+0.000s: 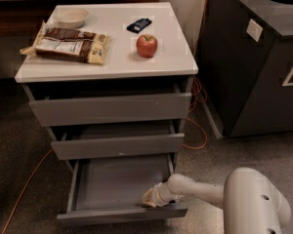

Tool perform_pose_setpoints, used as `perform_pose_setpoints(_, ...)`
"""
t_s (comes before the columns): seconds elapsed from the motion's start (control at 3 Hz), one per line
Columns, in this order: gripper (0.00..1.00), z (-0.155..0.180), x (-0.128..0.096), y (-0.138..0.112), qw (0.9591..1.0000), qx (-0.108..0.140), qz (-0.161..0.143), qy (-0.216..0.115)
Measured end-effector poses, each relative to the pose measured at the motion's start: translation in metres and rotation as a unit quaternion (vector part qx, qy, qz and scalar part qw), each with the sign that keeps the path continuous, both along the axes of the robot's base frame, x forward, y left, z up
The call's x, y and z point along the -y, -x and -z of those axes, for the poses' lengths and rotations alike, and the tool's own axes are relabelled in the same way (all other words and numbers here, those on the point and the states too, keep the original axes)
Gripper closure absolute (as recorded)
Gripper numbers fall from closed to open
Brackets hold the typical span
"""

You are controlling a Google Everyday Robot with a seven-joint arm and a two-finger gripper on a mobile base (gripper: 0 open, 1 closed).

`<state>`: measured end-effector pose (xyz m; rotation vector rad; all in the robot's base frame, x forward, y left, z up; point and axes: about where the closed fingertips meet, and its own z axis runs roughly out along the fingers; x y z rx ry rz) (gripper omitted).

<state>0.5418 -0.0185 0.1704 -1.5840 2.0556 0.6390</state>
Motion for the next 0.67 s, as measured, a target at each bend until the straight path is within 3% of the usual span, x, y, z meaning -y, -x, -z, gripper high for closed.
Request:
perform_pose_setpoints(0.33, 1.00, -0.0023, -0.0156, 0.0377, 0.9998, -0.015, 0.011, -0.011)
perform_pose_setpoints(0.67, 1.00, -0.0028, -0.0168, 0.0392, 0.9998, -0.015, 0.011, -0.011)
